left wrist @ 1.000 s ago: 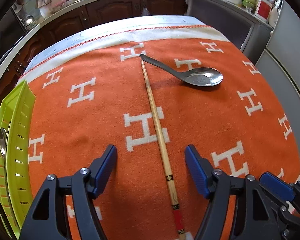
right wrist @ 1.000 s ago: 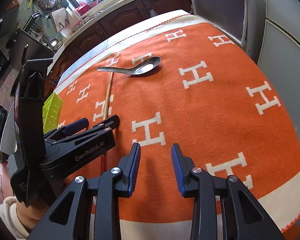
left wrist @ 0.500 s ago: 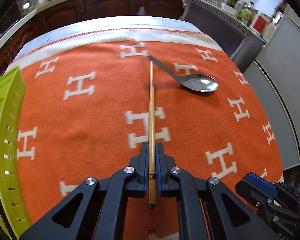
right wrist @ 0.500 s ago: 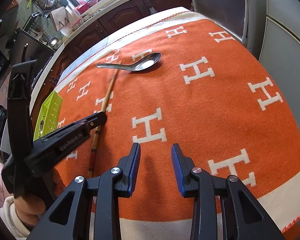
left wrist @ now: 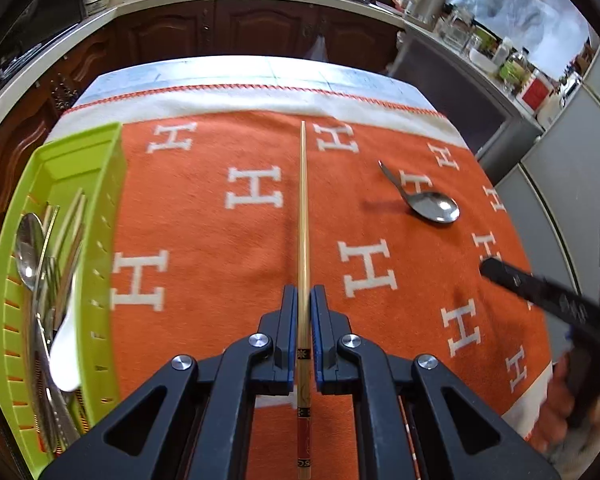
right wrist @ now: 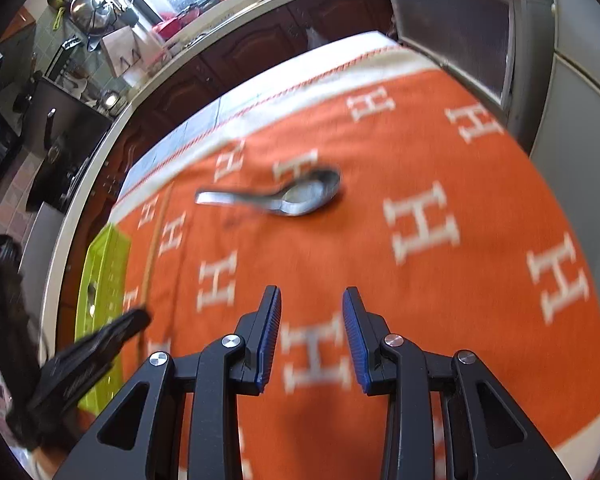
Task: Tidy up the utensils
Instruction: 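Grasp the large metal soup spoon by its bowl with the right tool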
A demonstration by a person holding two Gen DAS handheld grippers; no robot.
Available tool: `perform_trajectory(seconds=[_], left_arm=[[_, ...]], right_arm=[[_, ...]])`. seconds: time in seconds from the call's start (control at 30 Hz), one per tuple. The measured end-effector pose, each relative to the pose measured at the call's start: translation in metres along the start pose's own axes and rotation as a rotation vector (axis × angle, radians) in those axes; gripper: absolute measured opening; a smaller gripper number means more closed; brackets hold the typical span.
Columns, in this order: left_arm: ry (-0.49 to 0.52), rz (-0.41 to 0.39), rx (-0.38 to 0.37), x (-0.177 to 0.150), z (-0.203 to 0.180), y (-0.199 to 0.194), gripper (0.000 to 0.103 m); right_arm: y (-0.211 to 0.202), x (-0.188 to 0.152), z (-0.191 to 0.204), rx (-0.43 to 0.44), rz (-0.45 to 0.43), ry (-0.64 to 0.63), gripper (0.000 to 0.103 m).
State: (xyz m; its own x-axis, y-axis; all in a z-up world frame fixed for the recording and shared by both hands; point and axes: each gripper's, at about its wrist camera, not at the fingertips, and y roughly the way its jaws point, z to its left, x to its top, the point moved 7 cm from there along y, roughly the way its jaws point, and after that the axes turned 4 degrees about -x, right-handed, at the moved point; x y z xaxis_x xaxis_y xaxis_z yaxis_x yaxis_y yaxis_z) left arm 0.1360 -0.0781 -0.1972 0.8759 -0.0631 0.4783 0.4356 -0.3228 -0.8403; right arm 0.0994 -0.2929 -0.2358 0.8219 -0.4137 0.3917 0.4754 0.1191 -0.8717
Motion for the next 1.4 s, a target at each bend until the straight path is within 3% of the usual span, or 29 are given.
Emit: perform_trajectory(seconds=[0.43,0.57,0.73,0.93,1.13,1.27,1.4], left_arm=[[-0.029,-0.022,-0.019,0.015,0.012,-0.004,0.004],[-0.044,-0.018,-0.016,0.018,0.016,-0.002,0.004],[-0.051,-0.017,-0.010,0.019,0.021,-0.002,0.004],[-0.055,-0.006,-0.012,0.019,0.022,0.001,0.004],[-0.054,-0.008,-0.015,0.020,0.021,0.000,0.004],[-0.063,-0.011,-0.013,0.022,0.024,0.000,0.004],[-0.068,-0.021,-0.013,0.024,0.027,-0.004,0.004]], right_arm=[[0.047,0.095,-0.015,0.005,0.001,0.012,0.032],[0.059,0.105,-0.009,0.033,0.029,-0.018,0.032],[0.085,0.101,0.004,0.085,0.135,-0.082,0.030],[0.087,0.092,0.009,0.105,0.167,-0.142,0.027],[0.079,0.063,0.020,0.105,0.201,-0.291,0.018],[0.077,0.051,0.028,0.074,0.179,-0.387,0.008],[0.072,0.042,0.032,0.037,0.146,-0.409,0.005]])
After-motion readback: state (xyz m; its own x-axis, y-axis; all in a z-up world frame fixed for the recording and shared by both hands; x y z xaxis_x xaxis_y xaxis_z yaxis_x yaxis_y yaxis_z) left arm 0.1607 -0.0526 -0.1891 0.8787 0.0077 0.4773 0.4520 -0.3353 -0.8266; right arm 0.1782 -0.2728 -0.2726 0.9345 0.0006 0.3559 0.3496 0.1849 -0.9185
